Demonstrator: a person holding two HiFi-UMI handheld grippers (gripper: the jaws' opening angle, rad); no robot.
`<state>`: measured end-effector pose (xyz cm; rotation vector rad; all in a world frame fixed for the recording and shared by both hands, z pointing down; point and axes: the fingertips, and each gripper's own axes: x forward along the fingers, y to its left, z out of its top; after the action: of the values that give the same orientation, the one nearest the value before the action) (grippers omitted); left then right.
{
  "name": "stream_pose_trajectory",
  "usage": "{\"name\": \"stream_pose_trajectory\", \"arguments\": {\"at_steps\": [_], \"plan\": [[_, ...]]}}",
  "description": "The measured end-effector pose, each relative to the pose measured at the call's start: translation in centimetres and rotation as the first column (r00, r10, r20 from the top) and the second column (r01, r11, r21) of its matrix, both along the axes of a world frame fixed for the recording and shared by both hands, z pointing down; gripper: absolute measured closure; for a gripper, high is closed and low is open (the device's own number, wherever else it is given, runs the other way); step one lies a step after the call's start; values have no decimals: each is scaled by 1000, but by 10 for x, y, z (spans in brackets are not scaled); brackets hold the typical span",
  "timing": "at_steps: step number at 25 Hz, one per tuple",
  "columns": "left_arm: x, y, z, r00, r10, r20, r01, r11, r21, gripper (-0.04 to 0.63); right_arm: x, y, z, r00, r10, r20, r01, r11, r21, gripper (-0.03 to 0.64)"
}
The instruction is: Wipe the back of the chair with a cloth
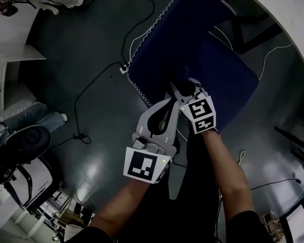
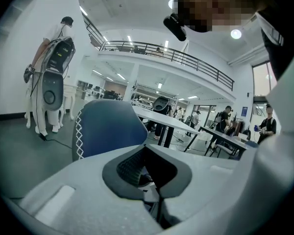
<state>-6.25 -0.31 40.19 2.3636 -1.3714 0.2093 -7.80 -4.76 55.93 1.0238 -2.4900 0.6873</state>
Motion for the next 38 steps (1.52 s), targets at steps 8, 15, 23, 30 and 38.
{"name": "stream_pose_trajectory", "arguments": {"at_steps": [8, 15, 23, 30, 38], "plan": [[-6, 12, -21, 1000, 14, 6, -14, 1000, 14, 586, -20, 41, -16, 998, -55, 7, 55, 998, -34, 543], [12, -4, -28, 1000, 16, 19, -16, 999, 31, 586, 3, 28, -22, 997, -67, 43, 68, 997, -39, 543], [33, -33, -26, 1000, -3, 26, 3, 1000, 5, 586, 83, -59, -38, 989, 146, 38, -147, 989, 5, 543], [43, -62, -19, 999, -35, 37, 35, 999, 7, 586, 118, -131, -56, 976, 217, 15, -217, 971, 99, 543], [45, -95, -13, 998, -40, 39, 40, 999, 4, 586, 130, -167, -82, 949, 317, 2, -312, 933, 181, 543]]}}
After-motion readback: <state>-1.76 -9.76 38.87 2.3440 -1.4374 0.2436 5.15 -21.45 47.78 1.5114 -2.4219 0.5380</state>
